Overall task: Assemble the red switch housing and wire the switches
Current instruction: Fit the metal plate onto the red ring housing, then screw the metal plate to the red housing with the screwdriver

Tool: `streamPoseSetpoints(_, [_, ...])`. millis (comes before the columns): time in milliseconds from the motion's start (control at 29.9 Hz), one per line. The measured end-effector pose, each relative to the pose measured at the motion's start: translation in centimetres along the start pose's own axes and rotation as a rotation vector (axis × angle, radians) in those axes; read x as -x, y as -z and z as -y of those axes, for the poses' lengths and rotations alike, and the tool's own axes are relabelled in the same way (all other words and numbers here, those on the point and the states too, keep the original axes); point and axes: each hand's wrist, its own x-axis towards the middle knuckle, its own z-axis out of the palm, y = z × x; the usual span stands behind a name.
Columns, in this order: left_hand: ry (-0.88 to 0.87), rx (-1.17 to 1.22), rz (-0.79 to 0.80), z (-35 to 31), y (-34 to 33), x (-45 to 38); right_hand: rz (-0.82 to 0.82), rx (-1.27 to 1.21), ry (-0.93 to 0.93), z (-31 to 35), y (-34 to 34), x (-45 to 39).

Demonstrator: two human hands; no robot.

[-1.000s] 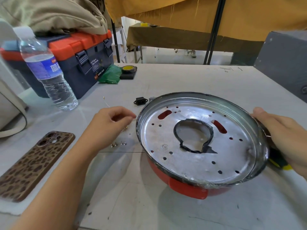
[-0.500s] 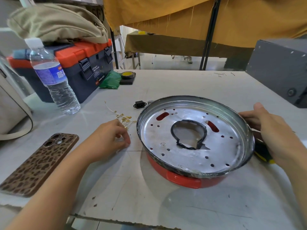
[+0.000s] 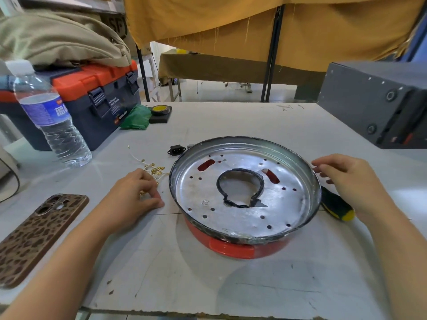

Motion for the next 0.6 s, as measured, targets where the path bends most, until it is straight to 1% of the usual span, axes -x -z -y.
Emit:
streamPoseSetpoints(167, [-0.054,0.115,-0.144,-0.1,-0.6,-0.2,0.031,0.256,-0.021,-0.6,0.1,-0.6])
streamPoseSetpoints(334, [0.024,0.244,-0.234,-0.1,-0.6,-0.4,0.087,0.24,-0.087,-0.5,0.0,-1.4])
streamPoseSetpoints(602, [-0.004,0.513,-0.331,-1.6,0.5,-1.7,0.194,0.39,-0.145,-0.3,-0.4,-3.5])
